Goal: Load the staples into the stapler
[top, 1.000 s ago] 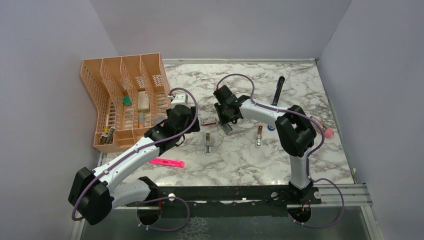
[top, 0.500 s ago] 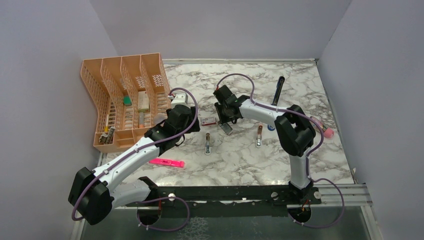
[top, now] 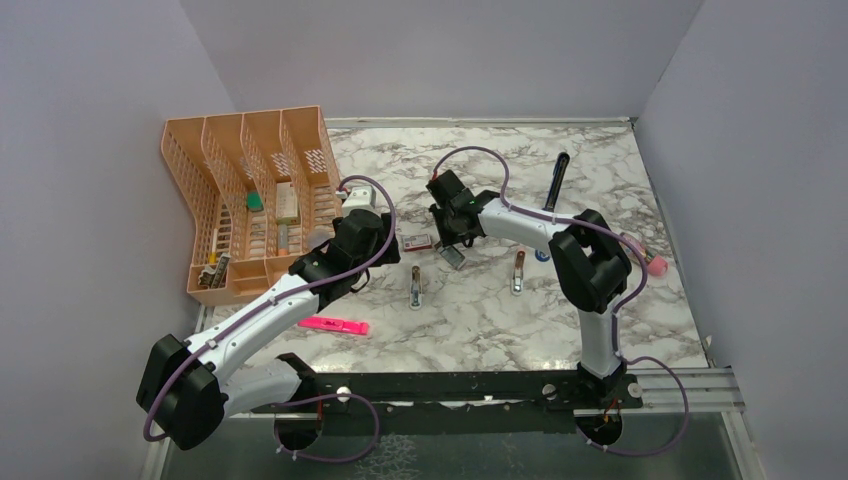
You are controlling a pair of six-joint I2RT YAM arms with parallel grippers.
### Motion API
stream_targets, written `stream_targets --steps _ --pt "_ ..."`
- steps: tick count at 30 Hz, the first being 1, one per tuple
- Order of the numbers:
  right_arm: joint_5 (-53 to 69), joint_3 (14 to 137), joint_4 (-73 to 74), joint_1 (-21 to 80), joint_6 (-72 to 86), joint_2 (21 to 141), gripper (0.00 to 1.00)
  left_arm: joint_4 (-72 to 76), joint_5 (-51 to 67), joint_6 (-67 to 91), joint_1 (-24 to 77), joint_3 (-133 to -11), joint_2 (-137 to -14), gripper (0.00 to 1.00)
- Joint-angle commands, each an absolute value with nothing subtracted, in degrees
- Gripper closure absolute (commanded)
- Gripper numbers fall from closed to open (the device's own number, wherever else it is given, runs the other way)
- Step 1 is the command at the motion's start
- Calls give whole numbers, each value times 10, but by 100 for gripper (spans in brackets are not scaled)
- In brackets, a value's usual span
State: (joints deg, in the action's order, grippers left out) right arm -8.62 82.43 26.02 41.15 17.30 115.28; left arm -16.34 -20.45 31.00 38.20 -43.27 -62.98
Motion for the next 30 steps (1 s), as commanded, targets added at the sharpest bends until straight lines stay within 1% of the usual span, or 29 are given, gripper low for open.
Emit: stream_targets --steps 1,5,9,12,17,19,23,27,30 --pt "-82 830 238 412 180 1137 76 -160 -218 309 379 -430 -624 29" --pt "-80 829 238 411 180 1141 84 -160 -217 309 379 -430 -625 29" --pt "-80 828 239 411 181 1146 85 -160 -218 309 378 -430 -625 29" --pt "-81 830 241 411 181 1150 81 -159 -218 309 379 -429 -625 29" --pt "-84 830 241 411 181 1154 69 -160 -218 309 378 -429 -624 29" --pt "-82 830 240 412 180 1156 67 -160 -218 309 379 -430 -625 29" --pt "-74 831 237 411 179 1158 67 -160 -219 309 379 -430 -624 29" --pt "-72 829 234 411 178 1159 70 -160 -219 309 379 -430 -626 29" --pt "-73 829 233 410 178 1158 77 -160 -219 309 378 -431 -628 29"
